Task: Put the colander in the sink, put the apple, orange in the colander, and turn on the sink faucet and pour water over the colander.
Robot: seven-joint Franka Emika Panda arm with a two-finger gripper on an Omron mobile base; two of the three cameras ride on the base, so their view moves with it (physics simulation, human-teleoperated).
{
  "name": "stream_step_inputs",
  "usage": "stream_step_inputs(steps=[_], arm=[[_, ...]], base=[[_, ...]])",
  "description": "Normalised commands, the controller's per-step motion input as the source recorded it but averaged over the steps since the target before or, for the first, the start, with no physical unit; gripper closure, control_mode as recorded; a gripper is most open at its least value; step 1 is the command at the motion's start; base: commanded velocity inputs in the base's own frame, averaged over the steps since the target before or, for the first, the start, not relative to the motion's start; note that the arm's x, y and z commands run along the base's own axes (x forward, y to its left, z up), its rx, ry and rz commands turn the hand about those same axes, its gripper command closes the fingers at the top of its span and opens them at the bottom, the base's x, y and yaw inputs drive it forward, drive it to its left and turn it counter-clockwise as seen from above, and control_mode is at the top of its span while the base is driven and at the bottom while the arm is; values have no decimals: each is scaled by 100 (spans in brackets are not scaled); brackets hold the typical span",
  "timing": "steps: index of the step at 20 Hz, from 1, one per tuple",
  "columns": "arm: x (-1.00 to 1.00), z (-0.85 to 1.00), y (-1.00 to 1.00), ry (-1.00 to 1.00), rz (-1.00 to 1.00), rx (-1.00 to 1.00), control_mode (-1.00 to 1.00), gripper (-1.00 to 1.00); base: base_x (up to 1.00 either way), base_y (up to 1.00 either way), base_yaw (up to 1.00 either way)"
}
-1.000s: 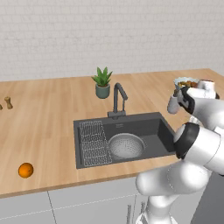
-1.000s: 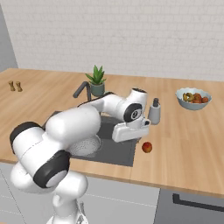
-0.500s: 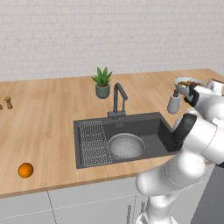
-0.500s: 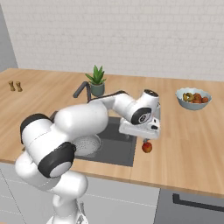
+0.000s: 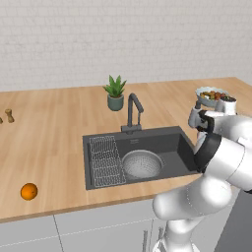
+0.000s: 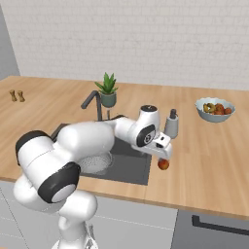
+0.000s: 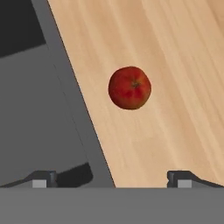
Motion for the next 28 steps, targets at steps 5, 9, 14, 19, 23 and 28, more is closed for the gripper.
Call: stream_step_inputs(steps=[5, 9, 14, 19, 23, 28], arm=[[8, -14, -11, 4, -18, 0, -100, -100], [11, -12, -15, 3, -14, 0, -100, -100], [11, -21, -13, 1, -12, 0, -100, -100], [27, -20, -8, 0, -7, 0, -100, -100], [29, -19, -15, 0, -3, 0, -100, -100], [17, -16, -19, 0, -2, 0, -100, -100]], base=[[0, 0, 0], [0, 0, 0], [0, 0, 0], [0, 0, 0], [0, 0, 0], [0, 0, 0]])
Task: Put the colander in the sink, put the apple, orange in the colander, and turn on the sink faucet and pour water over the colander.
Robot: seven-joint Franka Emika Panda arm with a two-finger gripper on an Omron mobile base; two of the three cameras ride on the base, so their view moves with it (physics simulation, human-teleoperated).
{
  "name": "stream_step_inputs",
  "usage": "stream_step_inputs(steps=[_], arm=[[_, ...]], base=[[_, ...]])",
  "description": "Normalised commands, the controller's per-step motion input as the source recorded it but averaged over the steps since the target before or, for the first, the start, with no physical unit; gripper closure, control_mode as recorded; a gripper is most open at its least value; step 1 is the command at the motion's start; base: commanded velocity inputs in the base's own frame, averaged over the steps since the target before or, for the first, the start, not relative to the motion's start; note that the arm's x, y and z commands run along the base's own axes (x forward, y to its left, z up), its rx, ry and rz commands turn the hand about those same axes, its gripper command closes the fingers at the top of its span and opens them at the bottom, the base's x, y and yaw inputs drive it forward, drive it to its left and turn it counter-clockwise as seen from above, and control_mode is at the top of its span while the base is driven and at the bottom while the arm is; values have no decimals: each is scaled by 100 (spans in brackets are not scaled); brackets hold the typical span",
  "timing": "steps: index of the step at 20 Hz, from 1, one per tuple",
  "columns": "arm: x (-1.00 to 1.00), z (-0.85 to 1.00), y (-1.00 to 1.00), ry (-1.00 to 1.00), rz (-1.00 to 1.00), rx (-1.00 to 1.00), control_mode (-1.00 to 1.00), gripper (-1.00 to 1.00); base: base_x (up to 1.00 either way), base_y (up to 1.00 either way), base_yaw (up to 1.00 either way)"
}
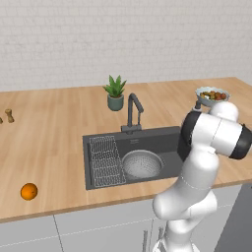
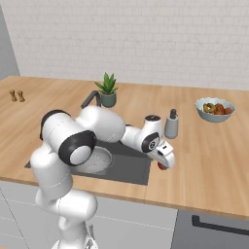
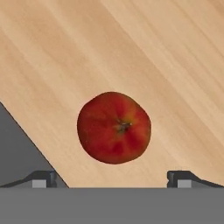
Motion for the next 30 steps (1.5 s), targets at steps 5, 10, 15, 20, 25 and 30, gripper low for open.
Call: stream_step_inputs(steps=[5, 10, 15, 20, 25, 30], arm=[[4, -7, -7, 0, -2, 0, -100, -100], [13, -15, -1, 0, -3, 0, -100, -100], [12, -13, -4, 0, -2, 0, -100, -100], [2, -9, -8, 0, -1, 0, -100, -100], [0, -2, -11, 0, 0, -3, -100, -100], [-5, -1, -6, 0, 0, -4, -100, -100]], base=[[0, 0, 0], [0, 0, 0], [0, 0, 0], [0, 0, 0], [0, 0, 0], [0, 0, 0]])
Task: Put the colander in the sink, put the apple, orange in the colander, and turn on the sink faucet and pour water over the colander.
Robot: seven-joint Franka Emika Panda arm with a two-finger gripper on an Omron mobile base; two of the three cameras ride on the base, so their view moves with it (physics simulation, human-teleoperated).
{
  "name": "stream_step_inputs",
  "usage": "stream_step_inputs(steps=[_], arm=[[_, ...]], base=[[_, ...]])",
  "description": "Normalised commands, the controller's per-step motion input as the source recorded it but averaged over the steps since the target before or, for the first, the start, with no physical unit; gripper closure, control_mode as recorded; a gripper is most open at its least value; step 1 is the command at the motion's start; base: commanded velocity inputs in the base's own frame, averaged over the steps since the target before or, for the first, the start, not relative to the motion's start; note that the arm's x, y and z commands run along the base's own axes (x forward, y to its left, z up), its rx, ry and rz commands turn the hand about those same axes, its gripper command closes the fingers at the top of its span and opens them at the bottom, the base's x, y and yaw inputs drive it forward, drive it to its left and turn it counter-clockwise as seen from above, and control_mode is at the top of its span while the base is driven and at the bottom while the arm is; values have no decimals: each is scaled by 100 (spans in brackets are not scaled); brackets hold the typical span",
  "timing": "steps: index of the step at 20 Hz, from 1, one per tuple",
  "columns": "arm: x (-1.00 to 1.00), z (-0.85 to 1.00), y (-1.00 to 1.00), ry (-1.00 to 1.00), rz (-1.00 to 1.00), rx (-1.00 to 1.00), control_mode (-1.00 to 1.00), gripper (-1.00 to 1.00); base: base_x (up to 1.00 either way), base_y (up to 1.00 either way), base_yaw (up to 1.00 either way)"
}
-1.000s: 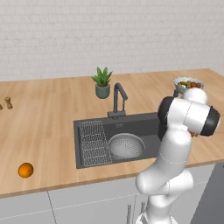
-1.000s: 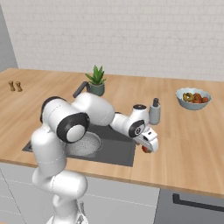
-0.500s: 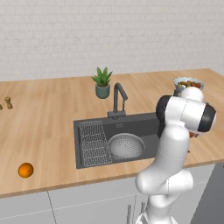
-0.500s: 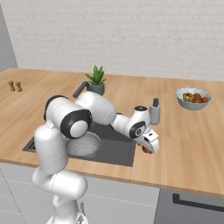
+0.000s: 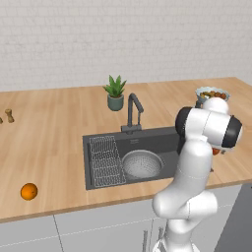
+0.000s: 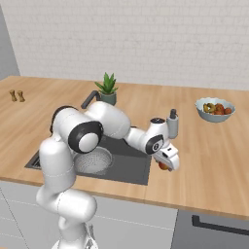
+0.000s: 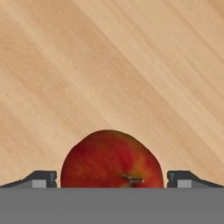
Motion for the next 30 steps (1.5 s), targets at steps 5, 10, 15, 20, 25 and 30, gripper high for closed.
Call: stream_step_inputs(steps=[5, 10, 15, 20, 25, 30], arm=[[-3, -7, 3, -3, 0, -3, -100, 100], [-28, -3, 34, -7, 2, 3, -100, 100], [-21, 22, 62, -5, 15, 3, -100, 100], [2, 21, 92, 0, 29, 6, -100, 100], [33, 10, 86, 0, 28, 17, -100, 100], [47, 0, 53, 0, 28, 29, -100, 100]], base=[[0, 0, 0], [0, 0, 0], [0, 0, 0], [0, 0, 0], [0, 0, 0], [0, 0, 0]])
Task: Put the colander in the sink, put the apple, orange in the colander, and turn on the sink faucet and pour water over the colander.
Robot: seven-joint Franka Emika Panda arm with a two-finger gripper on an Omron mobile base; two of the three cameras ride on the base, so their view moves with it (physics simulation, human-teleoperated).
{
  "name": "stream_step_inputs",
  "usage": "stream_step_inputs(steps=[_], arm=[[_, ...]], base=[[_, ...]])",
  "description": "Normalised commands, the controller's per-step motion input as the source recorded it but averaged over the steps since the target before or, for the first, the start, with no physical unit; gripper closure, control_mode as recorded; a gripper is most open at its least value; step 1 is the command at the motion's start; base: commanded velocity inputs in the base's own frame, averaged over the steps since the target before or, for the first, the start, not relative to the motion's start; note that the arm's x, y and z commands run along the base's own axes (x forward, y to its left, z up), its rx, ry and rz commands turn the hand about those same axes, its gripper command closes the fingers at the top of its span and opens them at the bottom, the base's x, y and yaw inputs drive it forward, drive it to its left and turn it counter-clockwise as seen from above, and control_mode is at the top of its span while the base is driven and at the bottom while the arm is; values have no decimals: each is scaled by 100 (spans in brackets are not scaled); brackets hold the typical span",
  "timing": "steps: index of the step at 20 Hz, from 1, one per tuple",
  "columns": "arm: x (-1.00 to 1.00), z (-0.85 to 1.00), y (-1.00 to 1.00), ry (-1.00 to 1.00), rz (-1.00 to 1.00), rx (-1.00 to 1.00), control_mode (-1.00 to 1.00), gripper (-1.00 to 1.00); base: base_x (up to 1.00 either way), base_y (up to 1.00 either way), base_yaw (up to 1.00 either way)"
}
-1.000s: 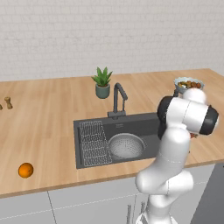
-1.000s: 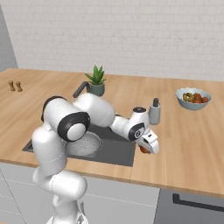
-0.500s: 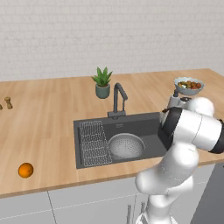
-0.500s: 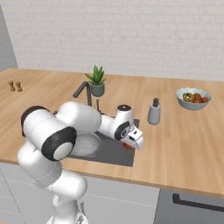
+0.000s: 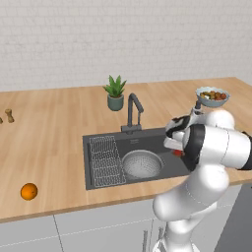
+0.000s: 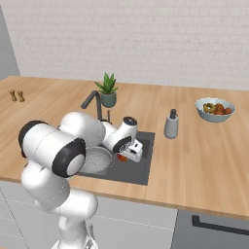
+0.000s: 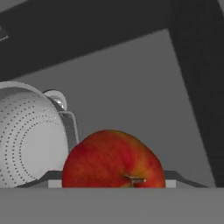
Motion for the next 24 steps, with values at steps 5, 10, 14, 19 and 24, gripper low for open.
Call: stream_step_inputs(steps=[5, 10, 14, 19, 24], arm=[[47, -3, 44, 0, 31, 21, -100, 100], [35, -5, 60, 0, 13, 0, -100, 100], [29, -28, 59, 3, 14, 0, -100, 100], [11, -51, 38, 4, 6, 0, -100, 100], [16, -36, 1, 0, 1, 0, -100, 100]], base=[[0, 0, 0], [0, 0, 0], [0, 0, 0], [0, 0, 0], [0, 0, 0]])
